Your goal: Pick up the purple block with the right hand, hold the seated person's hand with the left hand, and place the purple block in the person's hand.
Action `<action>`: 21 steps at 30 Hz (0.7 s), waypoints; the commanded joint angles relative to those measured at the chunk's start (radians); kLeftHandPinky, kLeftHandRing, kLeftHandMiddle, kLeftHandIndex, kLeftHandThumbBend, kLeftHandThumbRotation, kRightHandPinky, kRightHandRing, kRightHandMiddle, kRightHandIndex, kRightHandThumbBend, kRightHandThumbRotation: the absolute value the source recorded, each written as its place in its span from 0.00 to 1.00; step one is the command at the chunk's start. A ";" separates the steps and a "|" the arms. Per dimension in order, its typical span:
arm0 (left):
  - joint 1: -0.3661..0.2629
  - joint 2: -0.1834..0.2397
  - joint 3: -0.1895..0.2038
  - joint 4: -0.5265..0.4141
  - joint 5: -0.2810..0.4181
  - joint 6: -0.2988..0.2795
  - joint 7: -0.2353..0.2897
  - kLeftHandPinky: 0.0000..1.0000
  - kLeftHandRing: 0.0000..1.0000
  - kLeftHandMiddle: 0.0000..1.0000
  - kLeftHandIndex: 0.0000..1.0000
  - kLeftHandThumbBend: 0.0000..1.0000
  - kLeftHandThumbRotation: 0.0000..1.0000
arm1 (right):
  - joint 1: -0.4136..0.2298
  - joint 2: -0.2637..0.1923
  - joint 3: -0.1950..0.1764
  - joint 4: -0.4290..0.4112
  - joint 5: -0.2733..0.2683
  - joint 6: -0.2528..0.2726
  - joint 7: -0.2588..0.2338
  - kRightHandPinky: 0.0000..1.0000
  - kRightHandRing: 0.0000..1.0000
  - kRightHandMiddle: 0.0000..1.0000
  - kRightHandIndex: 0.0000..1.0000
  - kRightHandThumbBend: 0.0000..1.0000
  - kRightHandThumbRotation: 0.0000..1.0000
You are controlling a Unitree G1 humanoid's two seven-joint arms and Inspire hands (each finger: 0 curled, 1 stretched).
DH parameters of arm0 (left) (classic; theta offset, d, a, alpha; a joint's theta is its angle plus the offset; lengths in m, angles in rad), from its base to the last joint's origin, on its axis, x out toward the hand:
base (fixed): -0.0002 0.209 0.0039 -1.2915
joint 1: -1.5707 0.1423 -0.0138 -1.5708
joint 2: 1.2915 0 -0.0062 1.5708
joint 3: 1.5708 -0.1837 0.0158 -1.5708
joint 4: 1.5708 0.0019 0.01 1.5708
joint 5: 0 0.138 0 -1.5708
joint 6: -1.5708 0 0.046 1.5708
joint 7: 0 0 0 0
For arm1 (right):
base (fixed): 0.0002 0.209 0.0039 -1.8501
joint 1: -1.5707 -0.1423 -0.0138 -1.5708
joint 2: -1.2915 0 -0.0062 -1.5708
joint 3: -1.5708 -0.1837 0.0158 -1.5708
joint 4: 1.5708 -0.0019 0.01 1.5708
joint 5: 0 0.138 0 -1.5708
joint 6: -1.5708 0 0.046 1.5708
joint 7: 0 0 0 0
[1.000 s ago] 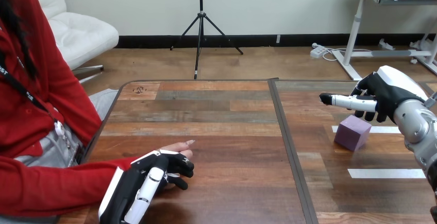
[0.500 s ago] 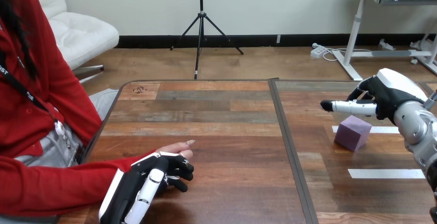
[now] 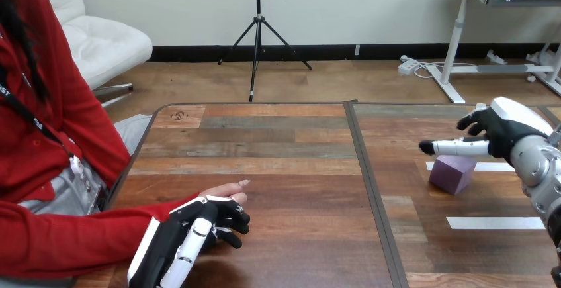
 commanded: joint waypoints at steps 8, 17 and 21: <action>-0.050 -0.008 0.017 0.002 -0.006 -0.038 0.000 0.46 0.57 0.58 0.55 0.46 0.82 | -0.026 0.025 0.000 0.003 0.007 0.014 0.010 0.88 0.97 0.98 0.96 1.00 0.59; -0.041 -0.006 0.018 -0.005 -0.017 -0.037 -0.008 0.46 0.56 0.58 0.54 0.47 0.82 | -0.008 0.038 0.002 0.012 0.007 0.023 0.002 0.90 0.99 1.00 0.99 1.00 0.58; -0.037 -0.005 0.019 -0.008 -0.023 -0.032 -0.015 0.46 0.56 0.58 0.54 0.49 0.82 | 0.000 0.044 0.003 0.015 0.007 0.023 -0.002 0.90 1.00 1.00 0.99 1.00 0.57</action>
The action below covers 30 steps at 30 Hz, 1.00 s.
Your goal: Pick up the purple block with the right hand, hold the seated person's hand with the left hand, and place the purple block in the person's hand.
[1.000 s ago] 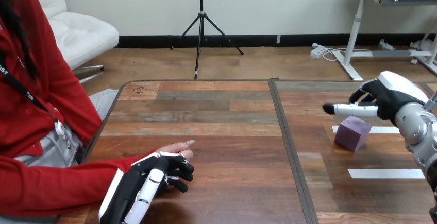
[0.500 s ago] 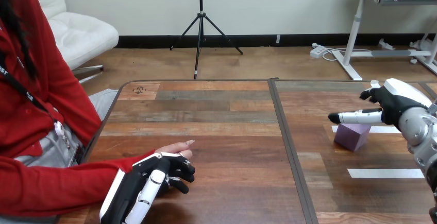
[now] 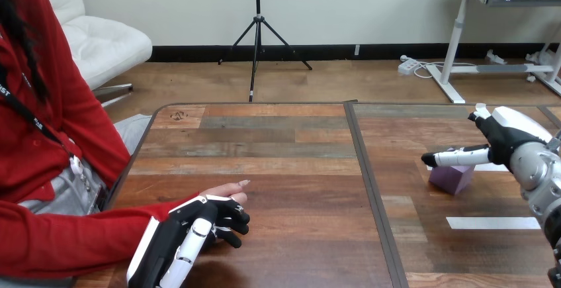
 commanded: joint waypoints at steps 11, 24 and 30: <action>-0.024 -0.001 0.016 -0.022 -0.027 -0.008 -0.014 0.47 0.57 0.58 0.54 0.53 0.80 | 0.014 0.054 -0.002 0.006 0.009 0.006 -0.015 0.89 0.98 0.99 0.97 1.00 0.57; -0.019 0.003 0.018 -0.024 -0.023 -0.025 -0.016 0.46 0.56 0.58 0.55 0.51 0.80 | 0.029 0.079 -0.002 0.009 0.010 0.019 -0.001 0.85 0.96 0.97 0.96 1.00 0.56; -0.012 0.003 0.018 -0.034 -0.021 -0.016 -0.011 0.46 0.56 0.58 0.54 0.52 0.80 | 0.038 0.089 -0.004 0.011 0.015 0.011 -0.005 0.83 0.94 0.95 0.94 1.00 0.54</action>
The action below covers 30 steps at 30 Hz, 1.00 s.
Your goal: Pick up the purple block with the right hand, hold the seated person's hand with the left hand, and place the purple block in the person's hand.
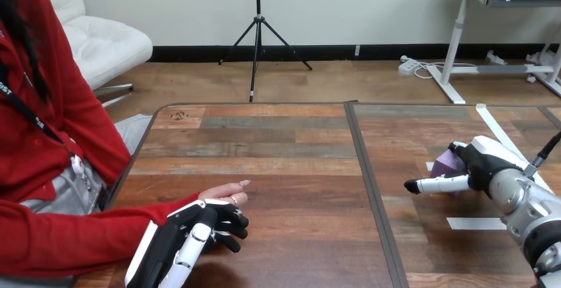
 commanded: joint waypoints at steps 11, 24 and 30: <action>-0.019 0.004 0.014 -0.045 -0.015 -0.008 -0.003 0.47 0.57 0.59 0.55 0.54 0.79 | -0.015 0.031 0.005 -0.002 0.005 0.006 -0.001 0.81 0.92 0.92 0.90 1.00 0.49; -0.016 0.006 0.013 -0.049 -0.006 -0.010 0.005 0.48 0.57 0.59 0.54 0.57 0.80 | -0.005 0.034 0.007 0.000 0.006 0.006 -0.003 0.81 0.92 0.92 0.88 1.00 0.39; -0.019 0.008 0.013 -0.045 -0.003 -0.019 0.004 0.48 0.57 0.59 0.54 0.55 0.81 | -0.001 0.038 -0.006 0.002 0.020 0.020 -0.009 0.79 0.89 0.90 0.87 0.99 0.36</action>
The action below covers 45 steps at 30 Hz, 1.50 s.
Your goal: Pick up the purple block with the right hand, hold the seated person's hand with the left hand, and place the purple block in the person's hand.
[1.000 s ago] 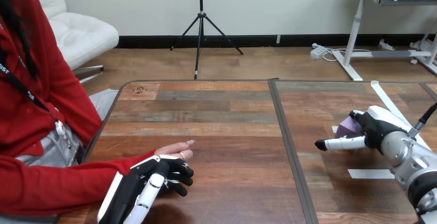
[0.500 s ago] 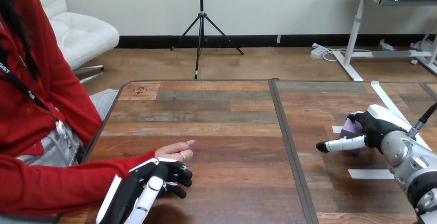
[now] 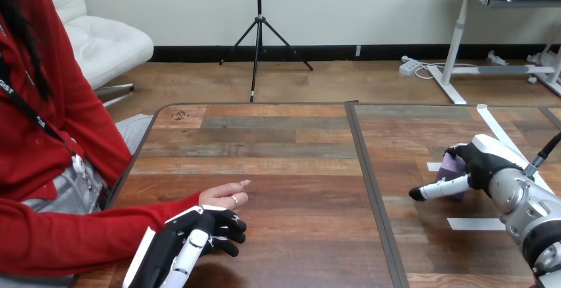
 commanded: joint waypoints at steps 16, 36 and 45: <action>-0.046 0.010 0.014 -0.041 -0.010 -0.002 -0.006 0.48 0.57 0.58 0.55 0.56 0.81 | 0.009 0.031 -0.010 0.002 0.013 -0.004 -0.017 0.67 0.75 0.80 0.82 0.85 0.18; -0.056 0.010 0.017 -0.031 -0.023 -0.008 -0.023 0.49 0.58 0.59 0.55 0.55 0.81 | 0.003 0.011 -0.016 -0.007 0.016 -0.012 -0.002 0.64 0.73 0.78 0.78 0.84 0.01; -0.063 0.009 0.019 -0.022 -0.026 -0.012 -0.025 0.49 0.58 0.59 0.55 0.56 0.81 | 0.003 0.000 -0.015 -0.008 0.013 -0.019 -0.006 0.60 0.67 0.73 0.75 0.76 0.00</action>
